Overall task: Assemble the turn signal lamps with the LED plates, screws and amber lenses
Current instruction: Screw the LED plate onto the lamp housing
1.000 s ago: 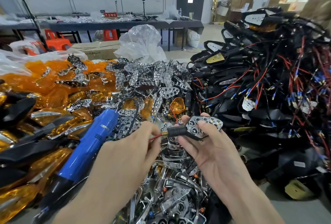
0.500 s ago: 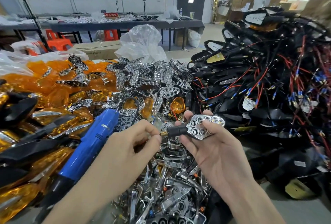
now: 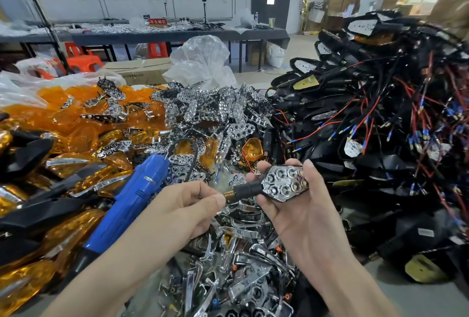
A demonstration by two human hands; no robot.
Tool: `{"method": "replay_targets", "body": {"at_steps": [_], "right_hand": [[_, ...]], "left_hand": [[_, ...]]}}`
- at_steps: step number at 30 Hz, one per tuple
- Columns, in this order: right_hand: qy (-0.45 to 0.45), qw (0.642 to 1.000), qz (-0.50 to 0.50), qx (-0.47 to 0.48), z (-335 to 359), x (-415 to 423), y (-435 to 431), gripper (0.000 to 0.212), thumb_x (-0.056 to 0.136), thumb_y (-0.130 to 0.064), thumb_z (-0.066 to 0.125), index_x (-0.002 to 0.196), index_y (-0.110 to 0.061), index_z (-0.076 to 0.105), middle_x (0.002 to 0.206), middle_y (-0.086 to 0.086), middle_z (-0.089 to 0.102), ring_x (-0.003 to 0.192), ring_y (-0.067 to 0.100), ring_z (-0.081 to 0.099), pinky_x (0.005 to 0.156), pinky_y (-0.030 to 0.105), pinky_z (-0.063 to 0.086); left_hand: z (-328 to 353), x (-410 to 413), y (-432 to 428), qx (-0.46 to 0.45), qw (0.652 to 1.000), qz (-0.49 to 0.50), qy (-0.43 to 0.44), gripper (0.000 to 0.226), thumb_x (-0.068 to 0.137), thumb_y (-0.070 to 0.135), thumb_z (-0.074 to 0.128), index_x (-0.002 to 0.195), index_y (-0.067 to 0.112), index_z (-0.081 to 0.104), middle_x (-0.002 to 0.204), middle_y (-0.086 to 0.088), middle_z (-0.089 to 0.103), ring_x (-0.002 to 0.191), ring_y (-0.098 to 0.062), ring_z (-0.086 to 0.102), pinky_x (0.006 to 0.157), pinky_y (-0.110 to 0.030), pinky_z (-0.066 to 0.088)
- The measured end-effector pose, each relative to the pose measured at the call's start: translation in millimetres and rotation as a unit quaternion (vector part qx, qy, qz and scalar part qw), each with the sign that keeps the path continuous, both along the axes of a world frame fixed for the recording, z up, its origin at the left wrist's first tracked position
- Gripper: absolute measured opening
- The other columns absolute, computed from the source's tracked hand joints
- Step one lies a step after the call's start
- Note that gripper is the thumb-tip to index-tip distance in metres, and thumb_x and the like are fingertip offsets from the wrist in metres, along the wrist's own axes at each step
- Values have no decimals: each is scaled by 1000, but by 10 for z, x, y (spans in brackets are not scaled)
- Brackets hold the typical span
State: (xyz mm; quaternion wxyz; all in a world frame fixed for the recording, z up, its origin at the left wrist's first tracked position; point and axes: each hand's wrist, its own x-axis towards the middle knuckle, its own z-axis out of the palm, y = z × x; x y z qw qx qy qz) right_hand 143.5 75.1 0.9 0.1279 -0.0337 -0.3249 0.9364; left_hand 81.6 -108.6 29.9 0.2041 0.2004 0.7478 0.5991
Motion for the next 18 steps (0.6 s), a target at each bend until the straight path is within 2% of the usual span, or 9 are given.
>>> {"method": "replay_targets", "body": {"at_steps": [5,10,15,18], "right_hand": [[6,1000,-4,10,4,15,-10,28,100,-41,50,109,-16,57,122,23,71,107,39,72,71,31,62],[6,1000,-11,13,13,4,-44,33,92,-42,54,112,-15,55,118,23,72,104,39,73,71,32,63],[11,1000,-7,3,10,17,-39,30,96,-42,53,112,-17,57,121,24,71,108,41,71,73,32,62],[1,1000,7,-17,-4,19,17,27,101,-39,51,114,-15,56,122,24,70,110,42,71,73,32,63]], "left_hand": [[-38,-15,14,-20,1000,18,12,24,94,30,62,71,27,68,48,4,47,37,-5,30,38,-10,26],[-96,-25,24,-40,997,39,53,24,96,30,61,75,18,65,46,3,49,38,-5,32,39,-12,29],[-146,-3,21,-58,990,33,121,17,96,36,58,81,37,64,48,5,50,43,-6,38,45,-19,33],[-160,11,33,-72,982,26,172,11,94,45,54,86,40,59,49,8,55,42,-4,38,47,-26,32]]}}
